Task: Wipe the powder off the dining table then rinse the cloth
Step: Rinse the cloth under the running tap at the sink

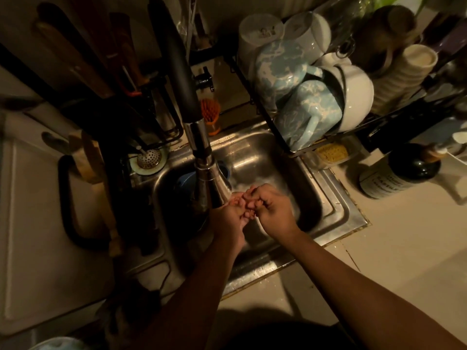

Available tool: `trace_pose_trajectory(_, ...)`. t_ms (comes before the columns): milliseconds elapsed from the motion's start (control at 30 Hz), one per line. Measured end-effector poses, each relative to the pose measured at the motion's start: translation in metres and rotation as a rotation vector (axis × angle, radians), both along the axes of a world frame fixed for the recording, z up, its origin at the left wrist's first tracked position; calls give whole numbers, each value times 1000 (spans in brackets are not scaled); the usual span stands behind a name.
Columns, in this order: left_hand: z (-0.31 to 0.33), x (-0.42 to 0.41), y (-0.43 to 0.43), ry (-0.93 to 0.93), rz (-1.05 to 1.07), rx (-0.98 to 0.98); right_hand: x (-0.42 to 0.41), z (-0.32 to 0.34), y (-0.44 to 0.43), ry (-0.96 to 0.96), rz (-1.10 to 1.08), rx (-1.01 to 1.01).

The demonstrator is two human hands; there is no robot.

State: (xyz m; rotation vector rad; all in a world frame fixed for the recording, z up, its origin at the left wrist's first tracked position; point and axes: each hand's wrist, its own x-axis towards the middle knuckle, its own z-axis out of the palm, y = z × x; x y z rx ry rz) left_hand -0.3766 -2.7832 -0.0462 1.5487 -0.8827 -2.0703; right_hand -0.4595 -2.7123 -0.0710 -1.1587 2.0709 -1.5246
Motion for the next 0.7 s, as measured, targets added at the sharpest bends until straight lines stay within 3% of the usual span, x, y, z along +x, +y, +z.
trace_pose_trajectory(67,-6,0,-3,-18,-27,-2,-2,-1,2,-67,37,49)
trace_pose_trajectory(100,-8,1,-5,-38,-44,-45,-2,2,4,-203,45,66)
trace_pose_trajectory(233,-20,13,-17,-134,-200,-289,-7,28,9,-1189,12,64)
trace_pose_trajectory(300,-18,19,-22,-146,-354,-412,-14,35,13,-1423,27,148)
trace_pose_trajectory(433,-8,25,-24,-68,-589,-646,-23,41,18,-1485,152,323)
trace_pose_trajectory(567,-3,24,-22,-44,-661,-582,-30,44,15,-1337,277,474)
trace_pose_trajectory(633,-1,21,-18,-161,-579,-575,-27,45,11,-1237,217,434)
trace_pose_trajectory(700,-6,18,-13,-282,-360,-522,-18,45,5,-1089,167,349)
